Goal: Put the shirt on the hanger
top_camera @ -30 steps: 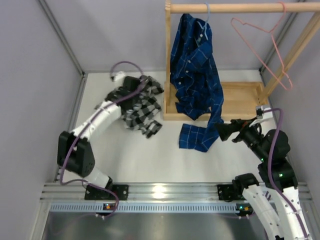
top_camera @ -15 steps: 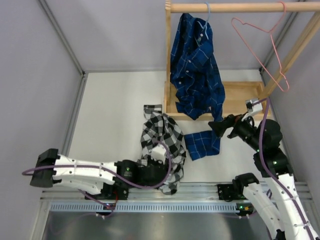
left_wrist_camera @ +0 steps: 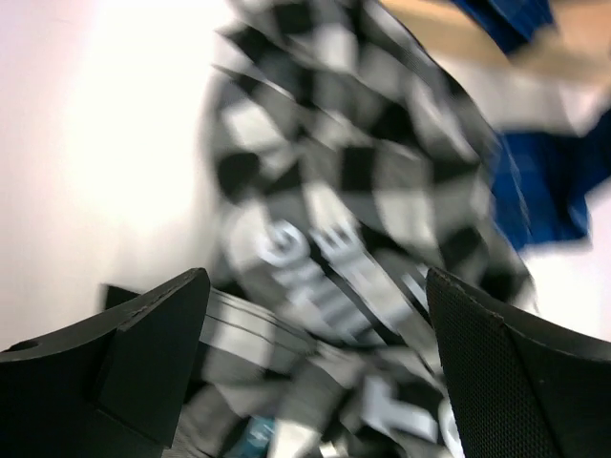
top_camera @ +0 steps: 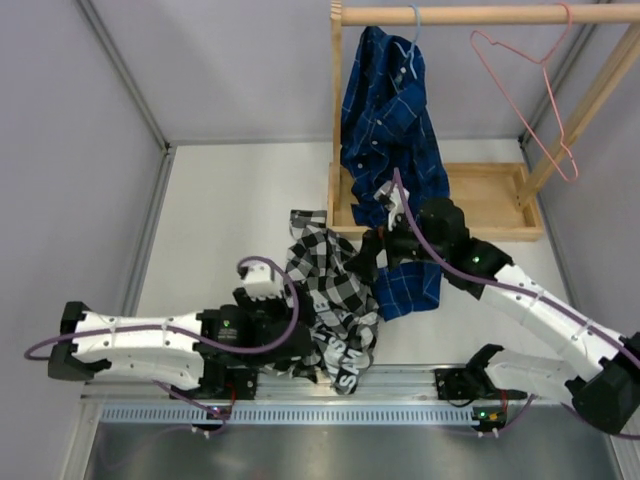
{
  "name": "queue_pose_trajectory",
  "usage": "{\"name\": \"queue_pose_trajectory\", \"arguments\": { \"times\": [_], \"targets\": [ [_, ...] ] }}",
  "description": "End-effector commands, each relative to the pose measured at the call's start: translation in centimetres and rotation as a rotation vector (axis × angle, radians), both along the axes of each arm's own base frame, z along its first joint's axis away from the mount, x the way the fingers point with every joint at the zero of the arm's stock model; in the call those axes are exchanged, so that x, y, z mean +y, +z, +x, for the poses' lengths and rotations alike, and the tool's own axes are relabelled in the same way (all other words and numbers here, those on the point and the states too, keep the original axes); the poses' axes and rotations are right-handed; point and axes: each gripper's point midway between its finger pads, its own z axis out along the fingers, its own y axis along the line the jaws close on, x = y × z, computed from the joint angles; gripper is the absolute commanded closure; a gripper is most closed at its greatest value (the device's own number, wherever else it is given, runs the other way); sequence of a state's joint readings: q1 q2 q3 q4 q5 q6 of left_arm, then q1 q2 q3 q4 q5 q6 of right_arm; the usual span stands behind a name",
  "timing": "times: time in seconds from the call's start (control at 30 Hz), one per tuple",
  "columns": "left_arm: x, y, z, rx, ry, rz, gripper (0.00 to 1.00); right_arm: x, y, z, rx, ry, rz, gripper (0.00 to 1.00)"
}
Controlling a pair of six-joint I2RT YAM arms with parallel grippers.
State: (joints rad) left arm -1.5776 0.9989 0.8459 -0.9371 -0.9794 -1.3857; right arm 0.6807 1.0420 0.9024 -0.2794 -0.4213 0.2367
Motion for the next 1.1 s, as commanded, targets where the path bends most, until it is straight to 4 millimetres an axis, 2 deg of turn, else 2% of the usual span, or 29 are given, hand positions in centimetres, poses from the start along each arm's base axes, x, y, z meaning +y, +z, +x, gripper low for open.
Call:
{"name": "queue_pose_trajectory", "arguments": {
  "times": [0.0, 0.03, 0.1, 0.13, 0.17, 0.2, 0.23, 0.27, 0.3, 0.33, 0.37, 0.4, 0.43, 0.5, 0.53, 0.57, 0.6, 0.63, 0.77, 0.9, 0.97, 1.0, 1.07],
  "targets": [
    [7.3, 1.1, 3.4, -0.07, 0.286, 0.013, 0.02, 2.1, 3.4, 2.4, -0.155, -0.013, 0.009, 0.01],
    [8.7, 1.2, 4.3, -0.069, 0.352, 0.008, 0.02, 2.5, 3.9, 2.8, -0.162, -0.012, 0.015, 0.01],
    [10.4, 1.0, 4.9, -0.063, 0.416, -0.014, 0.02, 3.8, 3.5, 2.7, -0.153, 0.035, 0.021, 0.02],
    [11.8, 0.9, 5.5, -0.059, 0.484, -0.014, 0.02, 4.8, 3.0, 2.0, -0.146, 0.094, 0.019, 0.06],
    [12.7, 1.1, 5.7, -0.057, 0.516, -0.03, 0.02, 6.0, 2.5, 0.4, -0.141, 0.164, 0.006, 0.07],
    [14.3, 1.2, 6.0, -0.054, 0.585, -0.03, 0.02, 7.0, 2.8, -0.4, -0.153, 0.208, -0.003, 0.08],
    [15.1, 1.4, 6.1, -0.056, 0.62, -0.035, 0.02, 7.8, 2.1, -0.8, -0.165, 0.223, -0.043, 0.1],
    [15.9, 1.6, 6.2, -0.061, 0.649, -0.043, 0.02, 9.7, 0.3, -2.6, -0.168, 0.294, -0.099, 0.12],
    [17.0, 2.5, 6.5, -0.081, 0.697, -0.062, 0.02, 10.5, 0.1, -3.1, -0.178, 0.308, -0.12, 0.14],
    [17.5, 2.9, 6.7, -0.091, 0.713, -0.07, 0.02, 11.5, -1.5, -3.0, -0.161, 0.295, -0.156, 0.17],
    [17.7, 3.5, 6.9, -0.101, 0.725, -0.078, 0.02, 12.5, -2.0, -3.9, -0.152, 0.318, -0.154, 0.21],
    [17.9, 4.7, 7.4, -0.121, 0.738, -0.096, 0.02, 13.3, -2.1, -4.0, -0.152, 0.321, -0.133, 0.24],
    [18.0, 5.1, 7.6, -0.127, 0.738, -0.093, 0.02, 14.0, -3.4, -4.1, -0.114, 0.326, -0.136, 0.28],
    [18.0, 6.3, 8.0, -0.139, 0.741, -0.098, 0.02, 15.2, -4.3, -4.9, -0.083, 0.353, -0.128, 0.3],
    [18.0, 6.6, 8.1, -0.146, 0.745, -0.103, 0.02, 15.8, -5.9, -5.4, -0.038, 0.378, -0.152, 0.31],
    [18.1, 6.9, 8.2, -0.151, 0.746, -0.102, 0.02, 16.3, -6.6, -6.5, -0.021, 0.408, -0.17, 0.32],
    [18.1, 7.0, 8.2, -0.155, 0.747, -0.106, 0.02, 16.7, -6.8, -6.9, -0.017, 0.42, -0.181, 0.32],
    [18.3, 7.2, 8.2, -0.163, 0.752, -0.105, 0.02, 16.8, -8.6, -7.3, 0.012, 0.427, -0.228, 0.32],
    [18.8, 6.8, 7.8, -0.173, 0.756, -0.126, 0.02, 16.8, -11.6, -9.4, 0.069, 0.476, -0.302, 0.37],
    [18.8, 5.9, 7.5, -0.167, 0.73, -0.158, 0.02, 16.1, -14.9, -9.8, 0.11, 0.474, -0.367, 0.43],
    [19.0, 5.6, 7.3, -0.167, 0.726, -0.17, 0.02, 16.1, -15.8, -9.8, 0.125, 0.471, -0.384, 0.61],
    [19.1, 5.7, 7.2, -0.169, 0.72, -0.168, 0.02, 16.1, -15.7, -9.7, 0.125, 0.468, -0.381, 0.77],
    [19.1, 5.9, 7.1, -0.171, 0.705, -0.161, 0.02, 16.3, -14.6, -9.5, 0.1, 0.461, -0.36, 0.91]
  ]
}}
